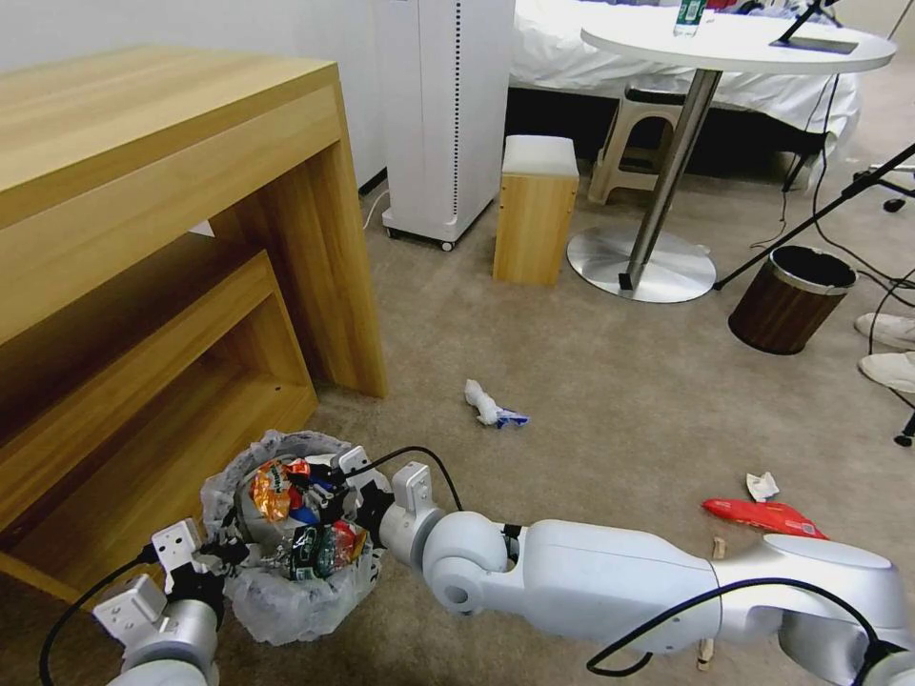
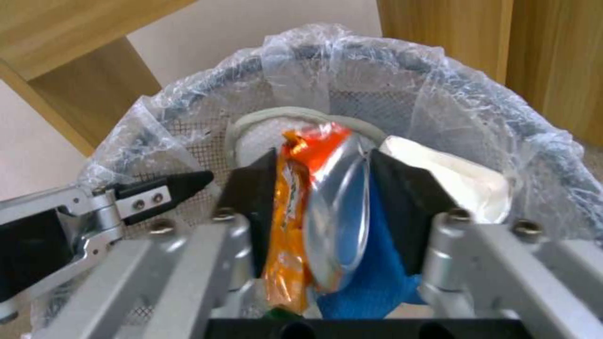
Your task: Pick up the trash bin and place the garbage on the floor into it.
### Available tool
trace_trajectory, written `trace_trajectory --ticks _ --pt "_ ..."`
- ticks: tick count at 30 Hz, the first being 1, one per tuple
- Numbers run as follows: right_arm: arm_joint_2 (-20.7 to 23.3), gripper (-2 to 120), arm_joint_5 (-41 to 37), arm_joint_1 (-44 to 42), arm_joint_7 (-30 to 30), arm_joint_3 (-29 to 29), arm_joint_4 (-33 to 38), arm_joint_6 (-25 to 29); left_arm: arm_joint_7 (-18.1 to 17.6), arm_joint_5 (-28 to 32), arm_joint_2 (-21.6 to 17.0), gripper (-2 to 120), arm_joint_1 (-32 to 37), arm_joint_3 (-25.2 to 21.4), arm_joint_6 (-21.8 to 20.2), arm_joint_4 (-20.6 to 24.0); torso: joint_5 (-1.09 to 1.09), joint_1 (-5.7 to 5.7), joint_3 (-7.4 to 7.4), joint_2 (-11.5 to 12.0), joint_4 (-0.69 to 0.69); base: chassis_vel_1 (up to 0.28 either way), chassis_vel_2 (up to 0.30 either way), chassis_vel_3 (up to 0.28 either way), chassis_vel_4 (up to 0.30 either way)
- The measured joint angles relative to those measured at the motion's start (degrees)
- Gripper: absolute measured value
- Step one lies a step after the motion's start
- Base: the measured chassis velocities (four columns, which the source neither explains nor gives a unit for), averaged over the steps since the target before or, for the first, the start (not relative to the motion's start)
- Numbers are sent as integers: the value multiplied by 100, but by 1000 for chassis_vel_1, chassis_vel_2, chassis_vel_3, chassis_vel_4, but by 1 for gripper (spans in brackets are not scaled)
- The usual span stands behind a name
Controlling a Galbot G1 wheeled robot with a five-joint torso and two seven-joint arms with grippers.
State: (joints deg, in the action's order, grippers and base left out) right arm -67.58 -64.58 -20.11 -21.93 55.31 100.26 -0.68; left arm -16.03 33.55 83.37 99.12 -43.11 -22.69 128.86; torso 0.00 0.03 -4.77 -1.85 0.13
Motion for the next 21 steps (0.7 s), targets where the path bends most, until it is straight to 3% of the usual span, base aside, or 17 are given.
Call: trace_trajectory --ticks 5,7,10,14,19,21 --pt "73 64 106 -109 12 -144 81 14 1 2 -8 0 -25 2 0 -50 0 0 0 0 0 0 0 0 0" --pt "83 68 121 -135 18 -191 105 23 2 2 -9 0 -28 3 0 -56 0 0 0 0 0 0 0 0 0" --pt "114 76 162 -221 23 -402 204 45 3 2 -10 0 -43 9 0 -84 0 0 0 0 0 0 0 0 0" --pt "211 96 211 -325 44 -855 379 92 5 -8 -10 0 -49 23 0 -94 0 0 0 0 0 0 0 0 0" --pt "316 100 249 -393 70 -1206 459 133 6 -10 -14 0 -36 20 0 -82 0 0 0 0 0 0 0 0 0" --pt "421 100 252 -508 69 -1601 575 145 6 -11 -26 0 -21 2 0 -61 -1 0 0 0 0 0 0 0 0"
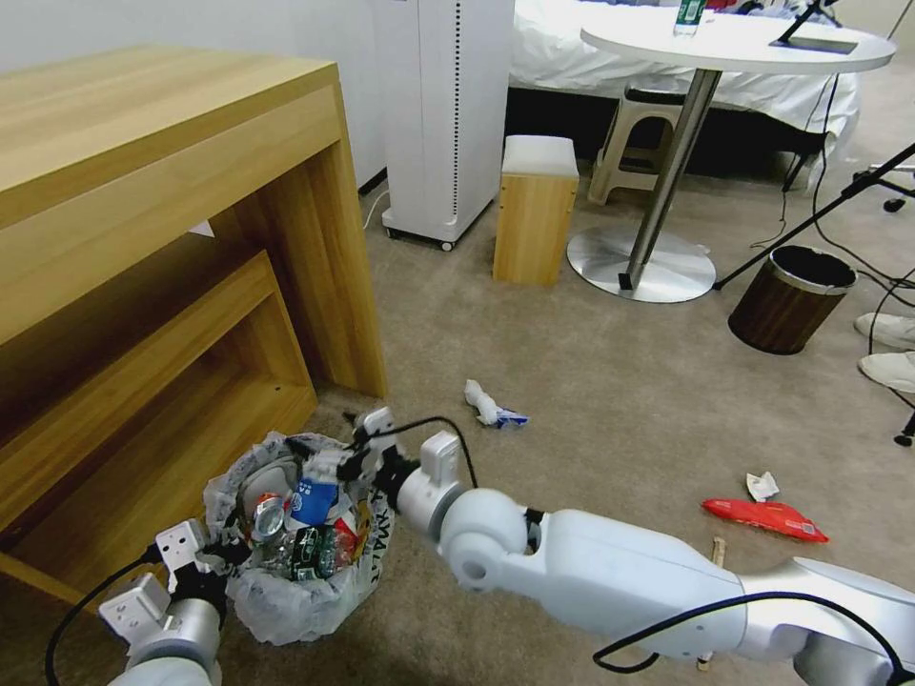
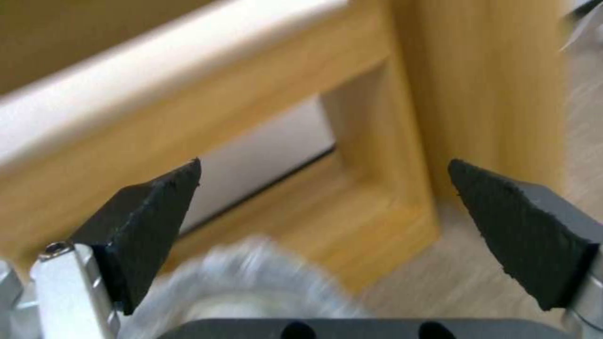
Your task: Pick up the trash bin and place the garbage on the floor into it.
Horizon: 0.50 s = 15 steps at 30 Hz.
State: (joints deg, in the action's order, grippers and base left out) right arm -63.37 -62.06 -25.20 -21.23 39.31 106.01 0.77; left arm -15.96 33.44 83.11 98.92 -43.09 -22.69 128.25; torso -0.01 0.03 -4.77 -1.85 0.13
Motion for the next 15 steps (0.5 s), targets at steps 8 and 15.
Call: trace_trajectory --ticks 8,15 --pt "724 100 -33 -434 -202 -1993 222 59 42 0 -40 0 87 -89 9 119 -1 0 0 0 -1 0 0 0 0" --pt "1311 100 325 -1196 -316 -3280 226 -66 83 -17 -76 0 68 -75 20 120 -1 0 0 0 1 0 0 0 0"
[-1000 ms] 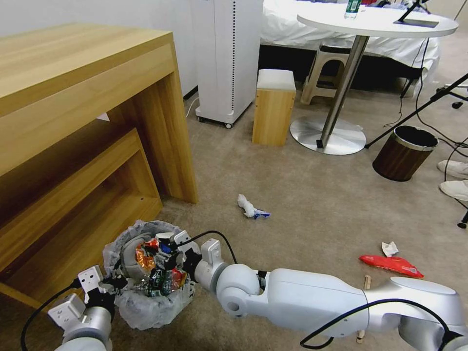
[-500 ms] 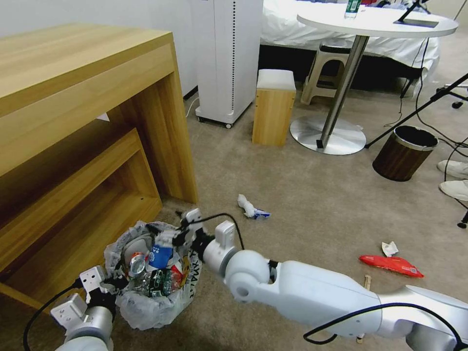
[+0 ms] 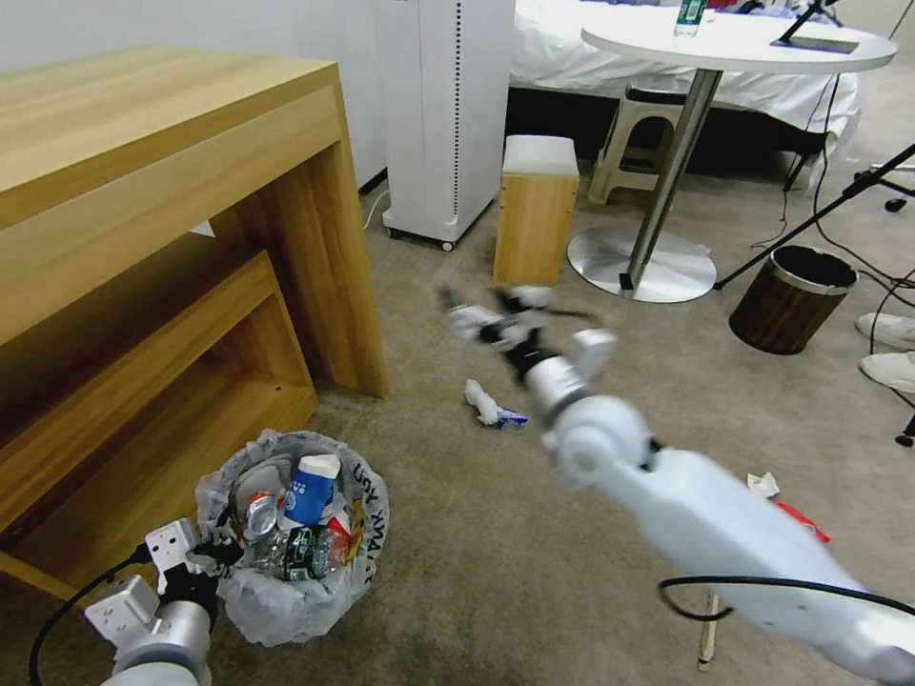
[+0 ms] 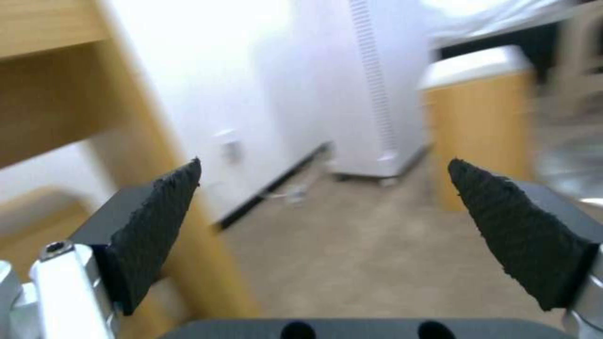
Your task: Pick up the trash bin and place the garbage on the floor into it.
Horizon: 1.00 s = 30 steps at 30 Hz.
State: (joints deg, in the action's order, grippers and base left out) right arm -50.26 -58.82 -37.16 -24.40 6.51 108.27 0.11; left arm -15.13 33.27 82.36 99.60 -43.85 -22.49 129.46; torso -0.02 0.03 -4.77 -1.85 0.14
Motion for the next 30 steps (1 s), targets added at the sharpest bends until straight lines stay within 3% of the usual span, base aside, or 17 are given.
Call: trace_trajectory --ticks 1,4,15,30 --pt "0 100 0 0 0 0 0 0 0 0 0 0 0 0 0 0 0 0 0 0 0 0 0 0 0" --pt "176 100 274 -713 -75 -716 -85 -15 5 -4 -43 0 -6 11 0 -18 0 0 0 0 0 0 0 0 0" --pt "203 100 840 -1751 -275 -1793 -308 28 26 -31 -119 0 32 25 1 4 2 0 0 0 0 0 0 0 0" --pt "57 100 1230 -2128 -353 -1956 -273 78 31 -48 -133 0 122 25 9 70 2 0 0 0 -1 0 0 0 0"
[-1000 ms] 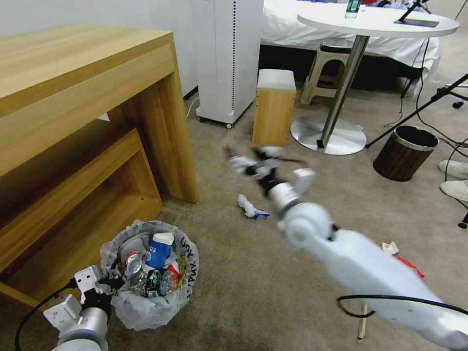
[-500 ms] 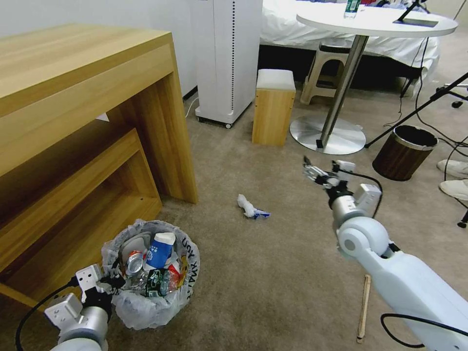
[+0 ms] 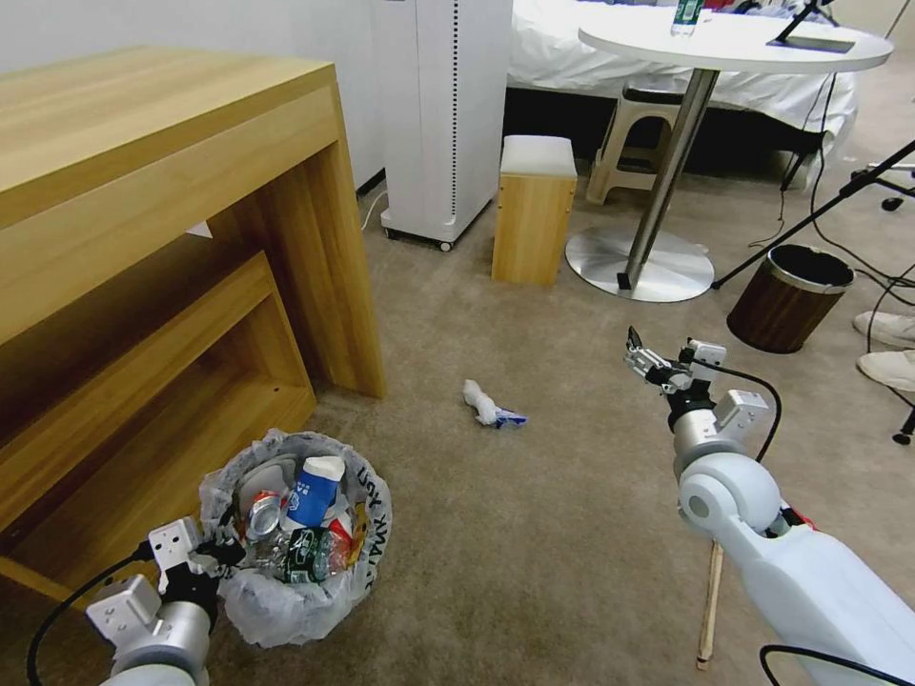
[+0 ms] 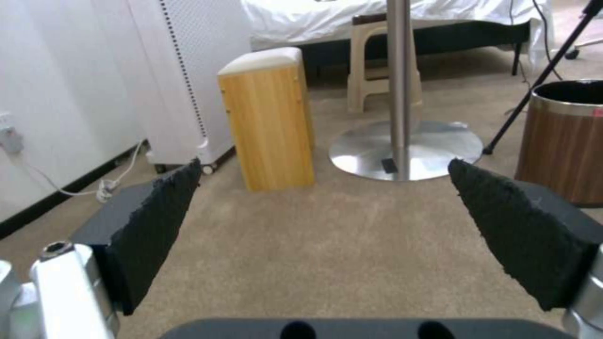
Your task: Pick up the trash bin and place the garbage on the floor into it.
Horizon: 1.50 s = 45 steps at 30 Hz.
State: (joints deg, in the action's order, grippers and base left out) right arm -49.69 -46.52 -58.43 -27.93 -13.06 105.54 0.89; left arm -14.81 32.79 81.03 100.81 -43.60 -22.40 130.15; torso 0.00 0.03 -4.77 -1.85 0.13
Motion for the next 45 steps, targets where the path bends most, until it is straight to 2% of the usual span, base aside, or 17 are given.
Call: trace_trajectory --ticks 45 --pt "-103 100 236 113 44 241 -222 168 38 -83 58 0 66 0 49 -55 0 0 0 0 0 0 0 0 0"
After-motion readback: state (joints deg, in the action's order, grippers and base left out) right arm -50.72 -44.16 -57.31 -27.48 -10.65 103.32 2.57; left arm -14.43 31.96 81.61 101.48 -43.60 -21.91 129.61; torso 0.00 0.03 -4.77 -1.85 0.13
